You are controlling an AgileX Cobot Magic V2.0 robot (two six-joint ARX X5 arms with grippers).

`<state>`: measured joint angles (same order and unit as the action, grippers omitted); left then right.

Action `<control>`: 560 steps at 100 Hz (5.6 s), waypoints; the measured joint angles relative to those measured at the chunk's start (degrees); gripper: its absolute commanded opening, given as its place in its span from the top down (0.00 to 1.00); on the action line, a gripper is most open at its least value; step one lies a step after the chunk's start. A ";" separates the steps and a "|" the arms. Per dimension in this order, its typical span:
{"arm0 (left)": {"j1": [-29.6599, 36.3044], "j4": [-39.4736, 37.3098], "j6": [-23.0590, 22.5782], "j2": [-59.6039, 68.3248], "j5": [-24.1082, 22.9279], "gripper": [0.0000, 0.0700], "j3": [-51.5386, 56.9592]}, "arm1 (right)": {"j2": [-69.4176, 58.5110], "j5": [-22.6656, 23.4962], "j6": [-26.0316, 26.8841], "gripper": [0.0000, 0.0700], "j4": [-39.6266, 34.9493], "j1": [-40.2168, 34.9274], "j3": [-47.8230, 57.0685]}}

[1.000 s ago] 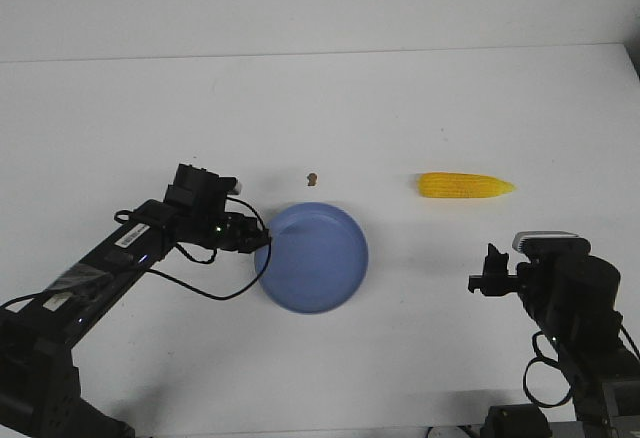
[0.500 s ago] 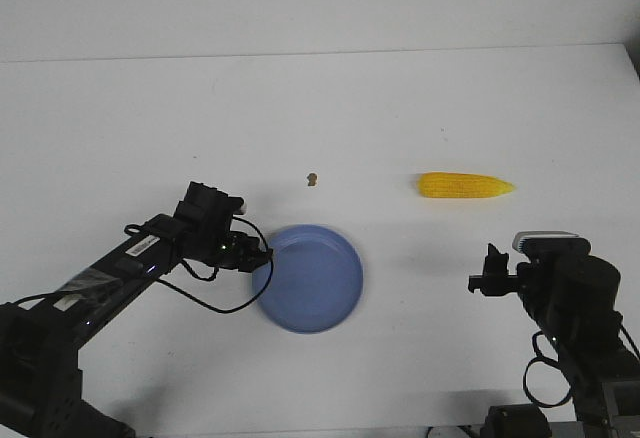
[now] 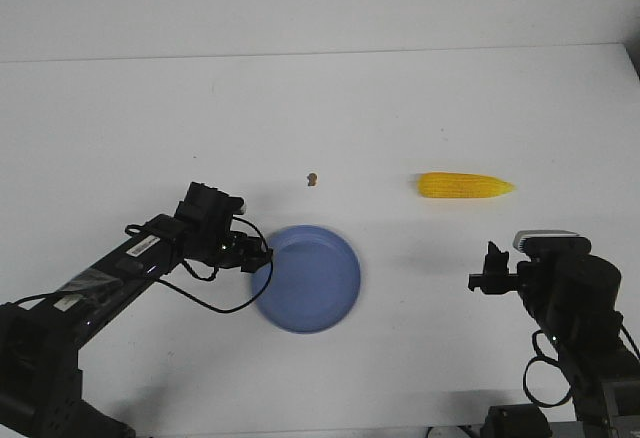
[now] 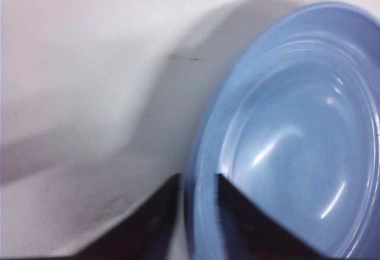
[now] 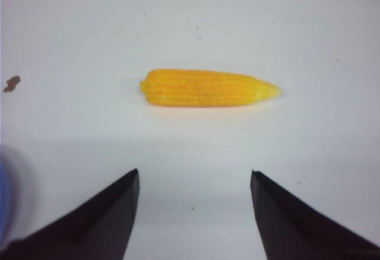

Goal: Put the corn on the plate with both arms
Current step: 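Push the blue plate with the left gripper toward the table center, then withdraw the left gripper from the plate toward the robot, then reach the right gripper to the yellow corn cob and grasp it, then carry the corn cob with the right gripper over the blue plate, then lower the corn onto the plate and open the right gripper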

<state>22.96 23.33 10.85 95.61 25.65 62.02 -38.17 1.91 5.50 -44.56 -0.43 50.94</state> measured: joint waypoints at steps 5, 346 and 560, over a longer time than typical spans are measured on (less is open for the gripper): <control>0.00 0.00 0.02 0.00 0.02 0.44 0.00 | 0.00 0.00 0.00 0.43 0.26 0.00 0.00; -9.94 4.20 -14.36 -31.02 -18.23 0.22 -0.11 | -66.34 2.47 -40.65 0.98 17.35 1.86 23.06; -9.94 4.07 -14.36 -31.02 -18.18 0.22 -0.11 | -58.95 7.89 -16.98 0.16 4.39 -38.01 26.73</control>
<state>13.02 27.40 -3.51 64.60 7.46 61.91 -97.12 9.80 -11.49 -40.16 -38.44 77.67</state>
